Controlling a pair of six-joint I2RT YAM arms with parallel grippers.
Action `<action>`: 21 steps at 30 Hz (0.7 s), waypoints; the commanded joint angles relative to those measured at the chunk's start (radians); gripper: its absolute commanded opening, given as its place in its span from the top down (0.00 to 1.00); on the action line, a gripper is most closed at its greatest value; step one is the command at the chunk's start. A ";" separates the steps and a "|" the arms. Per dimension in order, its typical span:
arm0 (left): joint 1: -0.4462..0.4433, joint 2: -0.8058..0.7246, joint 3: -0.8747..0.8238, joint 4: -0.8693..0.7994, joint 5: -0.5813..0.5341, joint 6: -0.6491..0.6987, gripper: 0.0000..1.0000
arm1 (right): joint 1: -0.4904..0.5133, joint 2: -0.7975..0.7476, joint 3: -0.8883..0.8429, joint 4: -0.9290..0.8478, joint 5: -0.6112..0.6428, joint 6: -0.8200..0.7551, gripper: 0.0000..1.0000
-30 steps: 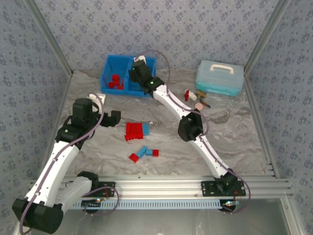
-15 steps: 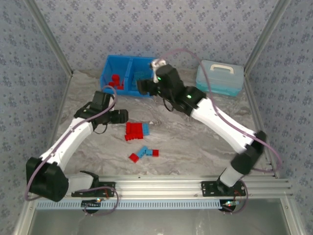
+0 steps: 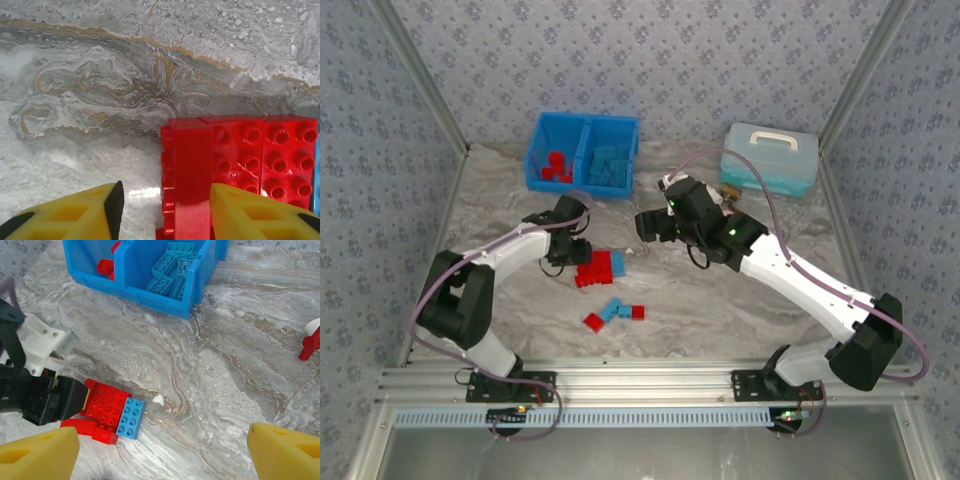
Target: Sort the legos into containers by color
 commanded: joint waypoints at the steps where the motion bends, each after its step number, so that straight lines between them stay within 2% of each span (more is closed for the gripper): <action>1: -0.001 0.030 -0.009 0.059 0.029 0.001 0.54 | -0.006 -0.019 0.020 -0.010 -0.002 0.023 0.10; 4: -0.001 0.056 -0.023 0.091 0.047 -0.003 0.62 | -0.006 -0.003 0.033 -0.012 -0.007 0.038 0.10; 12: -0.001 0.069 -0.067 0.127 0.042 -0.016 0.65 | -0.002 0.004 0.044 -0.021 -0.011 0.068 0.10; 14: -0.001 0.064 -0.071 0.128 0.037 -0.016 0.71 | -0.001 0.004 0.047 -0.024 -0.007 0.069 0.10; 16: -0.002 0.047 -0.068 0.124 0.036 -0.019 0.78 | 0.000 0.004 0.052 -0.033 -0.001 0.072 0.10; 21: 0.004 -0.061 0.022 0.041 -0.010 0.013 0.80 | 0.001 -0.017 0.050 -0.045 0.020 0.095 0.08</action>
